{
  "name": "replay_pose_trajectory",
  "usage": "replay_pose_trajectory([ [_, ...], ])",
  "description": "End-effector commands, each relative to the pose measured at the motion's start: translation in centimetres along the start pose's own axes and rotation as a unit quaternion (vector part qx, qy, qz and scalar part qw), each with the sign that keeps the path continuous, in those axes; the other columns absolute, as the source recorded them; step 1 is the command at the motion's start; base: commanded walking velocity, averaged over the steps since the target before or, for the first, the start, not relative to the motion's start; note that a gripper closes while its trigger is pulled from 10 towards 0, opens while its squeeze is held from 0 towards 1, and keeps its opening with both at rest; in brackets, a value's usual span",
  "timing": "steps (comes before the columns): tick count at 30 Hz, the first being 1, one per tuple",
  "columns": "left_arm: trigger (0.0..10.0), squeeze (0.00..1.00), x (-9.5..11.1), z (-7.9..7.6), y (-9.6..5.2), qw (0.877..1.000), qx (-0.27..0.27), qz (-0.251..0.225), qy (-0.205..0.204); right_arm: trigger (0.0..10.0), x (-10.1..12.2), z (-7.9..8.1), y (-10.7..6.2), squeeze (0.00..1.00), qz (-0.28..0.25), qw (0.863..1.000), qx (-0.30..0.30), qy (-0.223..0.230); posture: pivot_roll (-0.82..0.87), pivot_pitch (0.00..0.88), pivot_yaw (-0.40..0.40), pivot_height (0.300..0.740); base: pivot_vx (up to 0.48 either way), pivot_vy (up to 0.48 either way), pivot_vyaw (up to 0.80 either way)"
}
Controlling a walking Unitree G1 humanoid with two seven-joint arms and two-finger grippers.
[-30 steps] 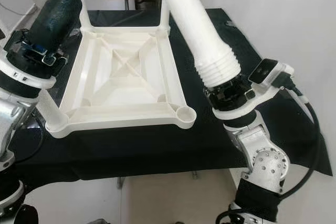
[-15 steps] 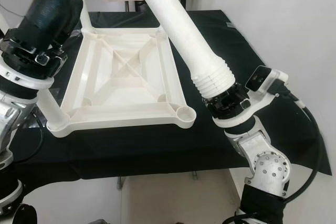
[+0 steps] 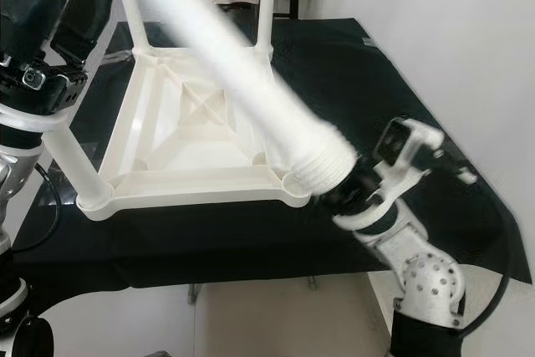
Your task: Building children table
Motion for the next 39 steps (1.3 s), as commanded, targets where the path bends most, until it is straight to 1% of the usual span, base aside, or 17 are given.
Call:
replay_pose_trajectory([
  [1, 10.0, 0.00, -0.1, -0.2, 0.3, 1.000, -0.003, 0.010, 0.004, 10.0, -0.5, 0.6, 0.4, 0.00, 0.020, 1.000, 0.018, -0.007, 0.02, 0.065, -0.018, 0.740, 0.000, 0.000, 0.00],
  [5, 10.0, 0.00, -0.4, -0.1, 0.5, 1.000, 0.001, 0.011, -0.002, 10.0, -1.3, 1.0, 0.6, 0.00, 0.040, 0.999, 0.030, -0.006, 0.02, 0.066, -0.019, 0.740, 0.000, 0.000, 0.00],
  [13, 10.0, 0.00, -0.4, -0.1, 0.7, 1.000, 0.000, 0.003, -0.015, 10.0, -1.3, 0.9, 0.6, 0.00, 0.042, 0.998, 0.036, -0.008, 0.02, 0.069, -0.021, 0.740, 0.000, 0.000, 0.00],
  [18, 10.0, 0.00, -0.6, 0.2, 0.8, 1.000, 0.012, 0.006, -0.024, 10.0, -1.4, 1.0, 0.6, 0.00, 0.040, 0.998, 0.037, -0.011, 0.01, 0.071, -0.018, 0.740, 0.000, 0.000, 0.00],
  [19, 3.6, 0.00, -0.7, 0.0, 0.8, 1.000, 0.002, 0.007, -0.027, 10.0, -1.4, 0.9, 0.6, 0.00, 0.039, 0.998, 0.036, -0.011, 0.01, 0.071, -0.017, 0.740, 0.000, 0.000, 0.00],
  [20, 3.6, 0.00, -0.7, 0.0, 0.8, 1.000, 0.002, 0.007, -0.027, 10.0, -1.4, 0.9, 0.6, 0.00, 0.039, 0.998, 0.036, -0.011, 0.01, 0.071, -0.017, 0.740, 0.000, 0.000, 0.00],
  [21, 0.0, 0.00, -0.8, -0.3, 0.9, 0.999, -0.008, 0.009, -0.032, 10.0, -1.5, 0.9, 0.5, 0.00, 0.039, 0.999, 0.036, -0.011, 0.02, 0.071, -0.016, 0.740, 0.000, 0.000, 0.00],
  [25, 0.0, 0.00, -1.1, -0.8, 1.0, 0.999, -0.026, 0.015, -0.039, 10.0, -1.8, 0.9, 0.5, 0.00, 0.039, 0.999, 0.034, -0.011, 0.02, 0.071, -0.014, 0.740, 0.000, 0.000, 0.00],
  [33, 0.0, 0.00, -1.3, -1.0, 1.2, 0.999, -0.027, 0.013, -0.046, 10.0, -1.9, 0.7, 0.4, 0.00, 0.038, 0.999, 0.029, -0.013, 0.02, 0.072, -0.013, 0.740, 0.000, 0.000, 0.00],
  [38, 0.0, 0.00, -1.1, -1.1, 1.3, 0.998, -0.030, 0.002, -0.046, 10.0, -1.8, 0.5, 0.4, 0.00, 0.031, 0.999, 0.019, -0.013, 0.02, 0.071, -0.014, 0.740, 0.000, 0.000, 0.00],
  [39, 0.0, 0.00, -1.0, -1.1, 1.3, 0.999, -0.031, -0.001, -0.045, 10.0, -1.8, 0.4, 0.4, 0.48, 0.029, 0.999, 0.016, -0.012, 0.02, 0.071, -0.014, 0.740, 0.000, 0.000, 0.00],
])
Point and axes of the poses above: a point about 5 cm out from each wrist's last joint towards the gripper, its own y axis pointing out of the wrist towards the gripper, its own x axis along the axis of the wrist's last joint, z = x × y, the point moved 5 cm from there along y, pointing out of the wrist towards the gripper, and after that the axes turned 10 degrees about -y, right-handed, at the moved point
